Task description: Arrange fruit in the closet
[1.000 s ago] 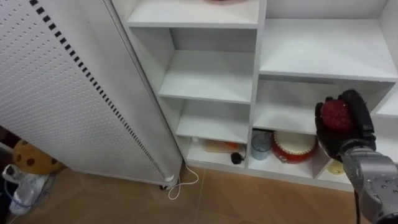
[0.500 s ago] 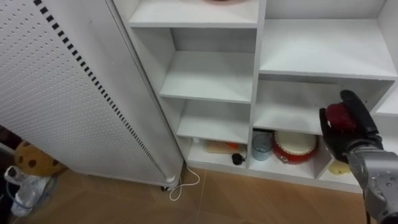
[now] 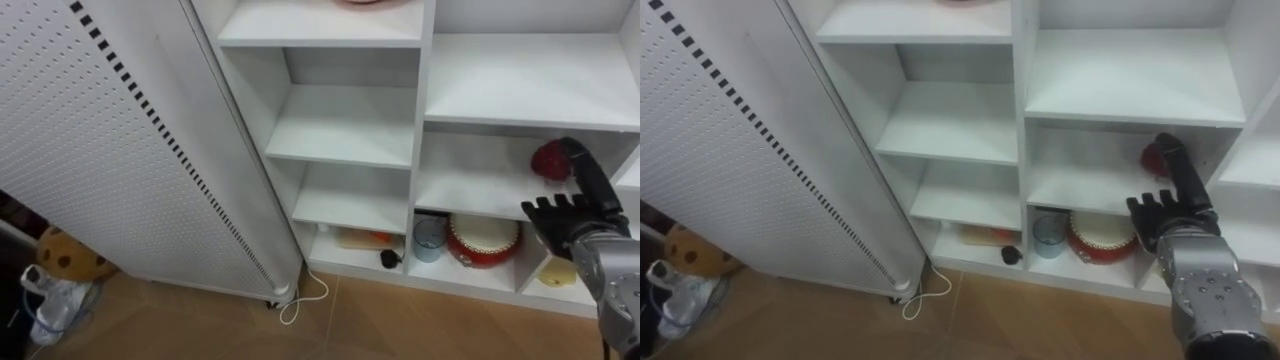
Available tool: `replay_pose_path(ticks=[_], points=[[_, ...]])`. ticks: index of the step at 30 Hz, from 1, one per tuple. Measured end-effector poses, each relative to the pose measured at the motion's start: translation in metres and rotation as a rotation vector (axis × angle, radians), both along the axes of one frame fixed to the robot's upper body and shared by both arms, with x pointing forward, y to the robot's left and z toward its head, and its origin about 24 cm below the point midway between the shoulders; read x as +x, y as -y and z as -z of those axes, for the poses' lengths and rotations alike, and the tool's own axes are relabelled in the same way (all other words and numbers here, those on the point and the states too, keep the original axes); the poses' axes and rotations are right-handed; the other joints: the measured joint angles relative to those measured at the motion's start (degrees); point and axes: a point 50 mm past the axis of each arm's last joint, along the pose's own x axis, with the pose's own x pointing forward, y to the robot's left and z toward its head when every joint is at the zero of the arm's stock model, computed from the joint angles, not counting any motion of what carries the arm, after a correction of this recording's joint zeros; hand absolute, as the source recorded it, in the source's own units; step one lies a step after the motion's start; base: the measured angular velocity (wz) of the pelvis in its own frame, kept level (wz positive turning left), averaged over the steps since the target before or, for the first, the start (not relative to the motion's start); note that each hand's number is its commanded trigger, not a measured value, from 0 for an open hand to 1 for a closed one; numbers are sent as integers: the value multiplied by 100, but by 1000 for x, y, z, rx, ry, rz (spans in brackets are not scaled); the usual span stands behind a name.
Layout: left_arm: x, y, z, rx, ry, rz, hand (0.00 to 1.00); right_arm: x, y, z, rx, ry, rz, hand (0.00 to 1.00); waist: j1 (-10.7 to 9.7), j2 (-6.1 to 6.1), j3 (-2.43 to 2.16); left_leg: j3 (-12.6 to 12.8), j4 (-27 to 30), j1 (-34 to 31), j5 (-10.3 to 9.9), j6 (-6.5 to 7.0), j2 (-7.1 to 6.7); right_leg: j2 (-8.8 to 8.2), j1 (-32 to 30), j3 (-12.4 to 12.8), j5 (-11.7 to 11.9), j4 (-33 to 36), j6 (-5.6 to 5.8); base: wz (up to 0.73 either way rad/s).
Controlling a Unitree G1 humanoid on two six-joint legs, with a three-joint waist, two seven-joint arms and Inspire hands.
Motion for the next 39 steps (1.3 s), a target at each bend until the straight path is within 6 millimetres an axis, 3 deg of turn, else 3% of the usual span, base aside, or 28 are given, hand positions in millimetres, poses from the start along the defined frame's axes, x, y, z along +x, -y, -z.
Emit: replay_pose_path(ticks=[12, 18, 21, 26, 30, 33, 37, 39], points=[[-6, 0, 0, 13, -7, -9, 0, -1, 6, -4, -29, 45, -1, 0, 1, 8, 0, 1, 35, 26, -35, 0, -42, -84, 3, -24, -82, 115, -15, 2], [-10, -1, 2, 9, -27, -17, 0, -5, 8, 9, -40, 33, -18, 0, -13, 13, 8, -11, -33, 240, -47, -14, -54, -88, 229, -41, -115, 63, 6, 1], [-15, -5, 4, 0, -62, -18, 0, -10, 15, 34, -47, -31, -13, 0, 27, 20, 19, -13, -83, 510, -122, -54, -14, -47, 528, -90, -139, -47, 15, -3], [-22, -9, 7, -17, -115, -17, 0, -36, 26, 88, -109, -157, -26, 0, 82, 66, 47, -85, -204, 919, -191, -76, 42, 71, 1004, -145, -137, -314, 30, -4], [-26, -16, 11, -8, -166, -12, 0, -73, 32, 142, -172, -331, -74, 0, 160, 113, 77, -56, -505, 1408, -182, -59, 41, 129, 1473, -133, -88, -610, 102, -6], [-26, -21, 13, 3, -191, -8, 0, -96, 30, 170, -204, -417, -113, 0, 109, 127, 87, -107, -729, 1725, -160, -59, 14, 156, 1815, -191, -65, -839, 136, 5], [-29, -24, 15, 5, -205, -15, 0, -141, 17, 217, -233, -560, -220, 0, 57, 93, 85, -147, -1132, 2457, -170, -85, 83, 326, 2624, -266, -10, -1410, 221, 3], [-32, -22, 18, 5, -225, -23, 0, -156, 10, 230, -267, -615, -281, 0, -6, 84, 80, -138, -1336, 2762, -164, -91, 85, 365, 2929, -281, 29, -1633, 251, -9]])
